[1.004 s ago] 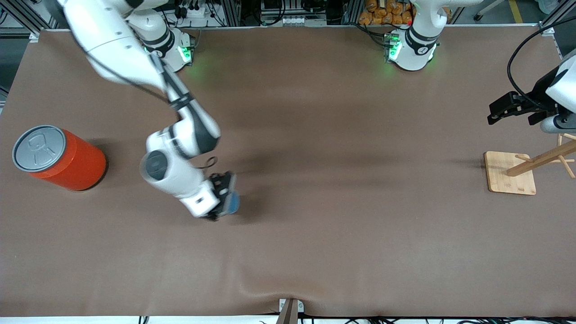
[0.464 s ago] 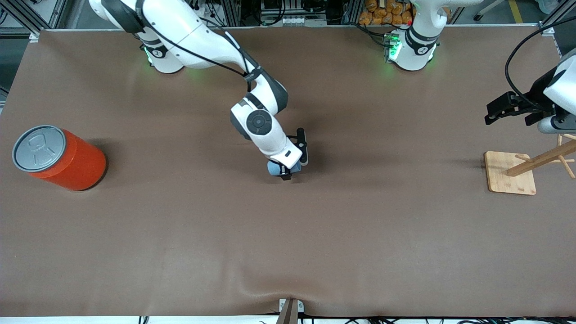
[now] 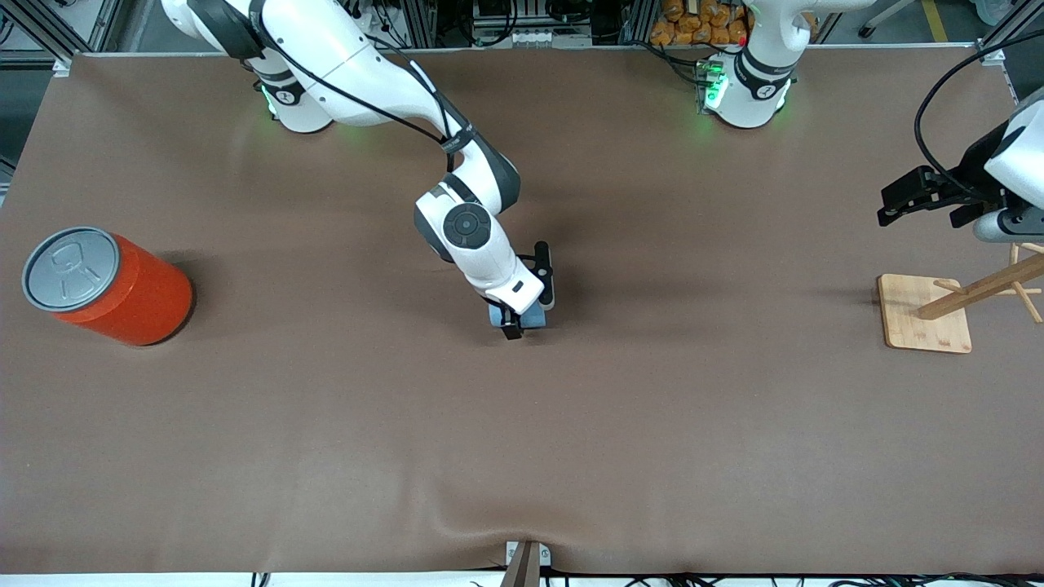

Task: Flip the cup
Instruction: 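Withdraw the right gripper while the left gripper reaches toward the cup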

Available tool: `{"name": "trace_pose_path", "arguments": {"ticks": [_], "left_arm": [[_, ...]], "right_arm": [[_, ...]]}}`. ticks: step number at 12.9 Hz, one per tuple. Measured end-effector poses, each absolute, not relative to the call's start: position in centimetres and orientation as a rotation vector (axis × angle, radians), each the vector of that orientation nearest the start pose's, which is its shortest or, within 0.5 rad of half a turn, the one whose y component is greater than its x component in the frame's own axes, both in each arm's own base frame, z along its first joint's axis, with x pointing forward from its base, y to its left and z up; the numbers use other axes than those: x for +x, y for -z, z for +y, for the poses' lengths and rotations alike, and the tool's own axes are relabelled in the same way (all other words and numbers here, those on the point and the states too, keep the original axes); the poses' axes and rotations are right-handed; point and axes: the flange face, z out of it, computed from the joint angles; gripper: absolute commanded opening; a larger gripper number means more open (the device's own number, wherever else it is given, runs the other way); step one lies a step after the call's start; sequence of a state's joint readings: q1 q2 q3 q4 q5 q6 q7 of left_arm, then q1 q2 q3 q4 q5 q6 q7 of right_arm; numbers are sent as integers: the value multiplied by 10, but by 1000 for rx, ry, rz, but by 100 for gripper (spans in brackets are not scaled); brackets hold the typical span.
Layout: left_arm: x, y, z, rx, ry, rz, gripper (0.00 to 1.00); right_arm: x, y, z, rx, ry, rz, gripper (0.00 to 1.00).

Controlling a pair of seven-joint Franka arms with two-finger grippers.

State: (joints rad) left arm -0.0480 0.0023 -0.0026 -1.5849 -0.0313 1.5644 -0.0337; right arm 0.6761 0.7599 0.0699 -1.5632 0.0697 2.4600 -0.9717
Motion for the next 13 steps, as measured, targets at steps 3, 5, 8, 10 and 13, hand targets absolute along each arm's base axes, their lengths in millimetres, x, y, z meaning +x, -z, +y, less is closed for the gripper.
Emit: {"name": "trace_pose_path", "arguments": {"ticks": [3,5,8,10,13], "left_arm": [[555,-611,-37,-3213,-61,28,100],[558,-605,-44,-3263,-89,33,100],[567,-585,-61,-3387,-175,30,100],[578,-559,-77,-3510,-290,10,100],[592,-515,-114,-3620,-473,18,100]], "right_arm": [[530,-252,478,2194,-127,2367,100],[539,-299,455,2257,-51,2314,100],[576,-359,381,2439,16,2124,100],[607,-385,314,2578,13,1950,100],[634,-420,211,2807,70,1611,100]]}}
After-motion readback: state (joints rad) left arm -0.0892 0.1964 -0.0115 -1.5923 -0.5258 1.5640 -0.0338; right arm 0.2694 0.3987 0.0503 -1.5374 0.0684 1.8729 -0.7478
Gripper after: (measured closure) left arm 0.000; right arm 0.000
